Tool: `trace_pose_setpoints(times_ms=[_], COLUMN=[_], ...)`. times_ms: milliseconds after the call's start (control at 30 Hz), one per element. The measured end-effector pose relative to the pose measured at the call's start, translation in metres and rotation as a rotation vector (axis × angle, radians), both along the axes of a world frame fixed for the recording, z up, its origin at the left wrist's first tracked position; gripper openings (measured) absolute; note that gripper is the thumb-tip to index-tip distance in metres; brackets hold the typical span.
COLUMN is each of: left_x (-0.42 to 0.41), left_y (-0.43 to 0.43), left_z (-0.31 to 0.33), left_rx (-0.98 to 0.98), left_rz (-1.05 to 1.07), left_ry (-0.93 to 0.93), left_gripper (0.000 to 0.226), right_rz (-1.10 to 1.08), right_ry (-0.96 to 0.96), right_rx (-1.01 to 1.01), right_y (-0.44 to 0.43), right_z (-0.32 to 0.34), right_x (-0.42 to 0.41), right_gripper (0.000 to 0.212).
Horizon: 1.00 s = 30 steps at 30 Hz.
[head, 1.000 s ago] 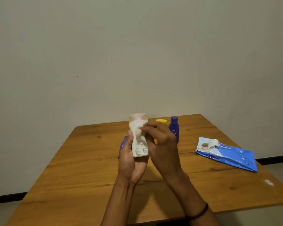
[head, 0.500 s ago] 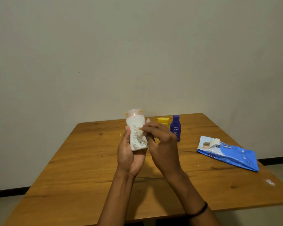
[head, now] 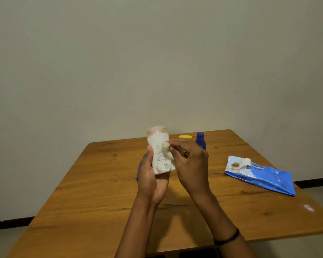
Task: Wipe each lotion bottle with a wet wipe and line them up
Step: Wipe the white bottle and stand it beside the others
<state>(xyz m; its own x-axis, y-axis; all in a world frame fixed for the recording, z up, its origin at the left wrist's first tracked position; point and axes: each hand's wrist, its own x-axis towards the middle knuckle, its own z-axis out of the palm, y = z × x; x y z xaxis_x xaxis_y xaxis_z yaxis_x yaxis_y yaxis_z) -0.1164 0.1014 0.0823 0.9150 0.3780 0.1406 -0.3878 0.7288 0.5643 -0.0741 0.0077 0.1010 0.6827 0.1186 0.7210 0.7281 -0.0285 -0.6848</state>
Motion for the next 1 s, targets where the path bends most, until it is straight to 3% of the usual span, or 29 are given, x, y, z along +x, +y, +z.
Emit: trace_pose_setpoints(times_ms=[267,467,567,733,867,1000], left_x=[0.004,0.002,0.001,0.002,0.005,0.004], left_y=[-0.013,-0.010,-0.014,-0.018,-0.016,-0.011], left_z=[-0.005,-0.008,-0.008,-0.004,0.002,0.012], left_rx=[0.201,0.267,0.236,0.196,0.173,-0.002], left_rz=[0.114,0.161,0.153,0.138,0.152,0.053], left_ry=[0.059,0.050,0.046,0.077,0.077,0.043], left_gripper=[0.049,0.049,0.047,0.051,0.052,0.053], right_rz=[-0.103,-0.080,-0.083,-0.131,-0.061,-0.068], right_ry=[-0.071,-0.317,-0.371,-0.200,-0.284,-0.247], right_rx=[0.079,-0.152,-0.211,-0.016,-0.153,-0.144], right_y=[0.017,0.018,0.014,0.011,0.012,0.005], right_z=[0.030,0.016,0.012,0.019,0.015,0.005], right_x=[0.019,0.009,0.011,0.019,0.010,0.005], right_gripper=[0.018,0.026,0.026,0.022,0.026,0.026])
